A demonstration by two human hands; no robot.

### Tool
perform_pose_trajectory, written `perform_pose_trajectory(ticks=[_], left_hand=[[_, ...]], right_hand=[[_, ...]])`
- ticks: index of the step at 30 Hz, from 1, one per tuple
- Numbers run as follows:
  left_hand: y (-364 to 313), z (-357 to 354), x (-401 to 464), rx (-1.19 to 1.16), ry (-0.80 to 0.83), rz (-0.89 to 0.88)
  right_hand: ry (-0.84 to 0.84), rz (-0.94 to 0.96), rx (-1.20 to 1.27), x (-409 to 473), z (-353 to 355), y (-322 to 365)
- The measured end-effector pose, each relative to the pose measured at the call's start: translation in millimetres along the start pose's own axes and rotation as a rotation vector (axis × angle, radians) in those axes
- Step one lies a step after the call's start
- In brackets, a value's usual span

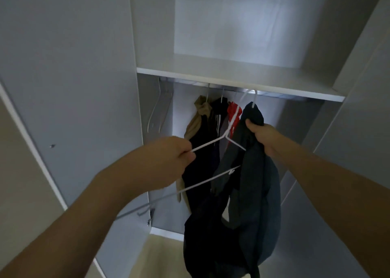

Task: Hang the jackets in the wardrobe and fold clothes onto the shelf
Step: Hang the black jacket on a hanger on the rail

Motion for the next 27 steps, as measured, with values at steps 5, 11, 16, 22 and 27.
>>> perform_pose_trajectory(ticks=[5,11,16,22,27], left_hand=[[10,-58,20,-0.206,-0.088,-0.041],[-4,-49,11,-0.402,-0.426,-0.244],[-26,-42,35,-0.213,-0.419,-0.335],[63,-97,45,-1.310,-0.313,0.291],[-6,-232,38,-1.177,0.269,0.338]], right_hand=[[0.252,0.146,0.143,-52,-15,47],[0.104,0.885,-0.478,-108,30,96],[0.042,1.047,-0.849,-109,43,108],[-0.407,0.960,-0.781,-85,112,122],[-0.440,0.891,-0.656,-89,135,131]])
Point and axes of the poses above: each hand's wrist, its own x-axis towards the middle knuckle, its own z-axis out of the back of the hand, y = z × x, the point moved 8 cm from there along x, towards the middle knuckle, and after that the axes turned 9 degrees about -y, right-handed, at the moved point
